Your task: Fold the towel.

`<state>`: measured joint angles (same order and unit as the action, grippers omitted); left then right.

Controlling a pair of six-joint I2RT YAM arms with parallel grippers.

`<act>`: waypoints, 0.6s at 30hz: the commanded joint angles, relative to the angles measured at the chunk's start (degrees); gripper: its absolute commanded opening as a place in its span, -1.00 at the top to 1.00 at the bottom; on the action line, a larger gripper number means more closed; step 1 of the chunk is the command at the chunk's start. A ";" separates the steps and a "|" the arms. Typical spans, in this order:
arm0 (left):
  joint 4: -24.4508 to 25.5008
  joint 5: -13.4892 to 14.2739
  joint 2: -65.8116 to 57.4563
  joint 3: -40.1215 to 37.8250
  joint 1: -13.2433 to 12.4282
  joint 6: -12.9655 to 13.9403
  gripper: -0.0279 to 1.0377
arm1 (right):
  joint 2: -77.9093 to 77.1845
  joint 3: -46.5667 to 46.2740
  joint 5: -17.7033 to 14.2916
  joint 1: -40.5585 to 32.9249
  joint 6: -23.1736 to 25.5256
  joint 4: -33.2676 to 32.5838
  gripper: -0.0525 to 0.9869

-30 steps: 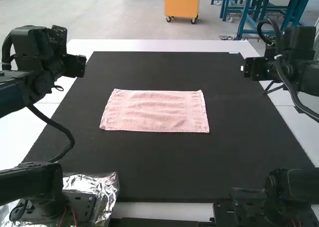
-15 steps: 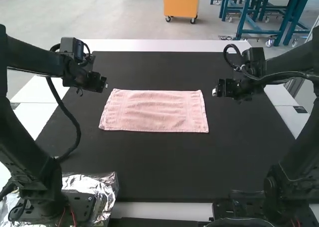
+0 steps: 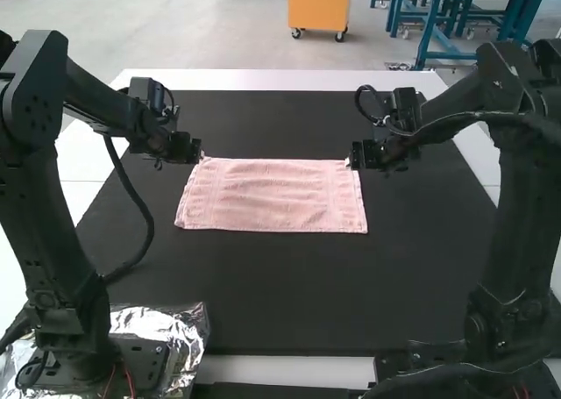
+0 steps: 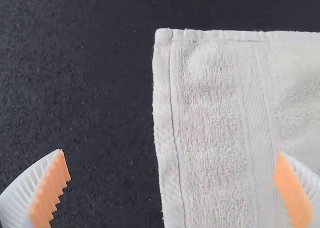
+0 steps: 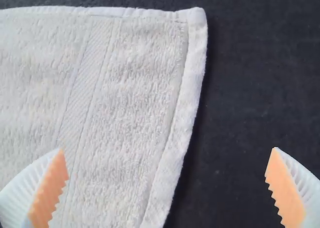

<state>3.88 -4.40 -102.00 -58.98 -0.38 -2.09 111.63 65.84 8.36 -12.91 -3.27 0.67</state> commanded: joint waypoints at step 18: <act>2.27 -1.22 -14.20 -12.47 -1.55 -1.16 -0.85 | 13.70 15.19 -1.33 -0.80 -1.13 -2.78 -0.85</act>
<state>5.96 -4.78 -115.28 -69.63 -1.50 -2.76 125.47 79.50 7.49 -12.99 -3.90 -2.04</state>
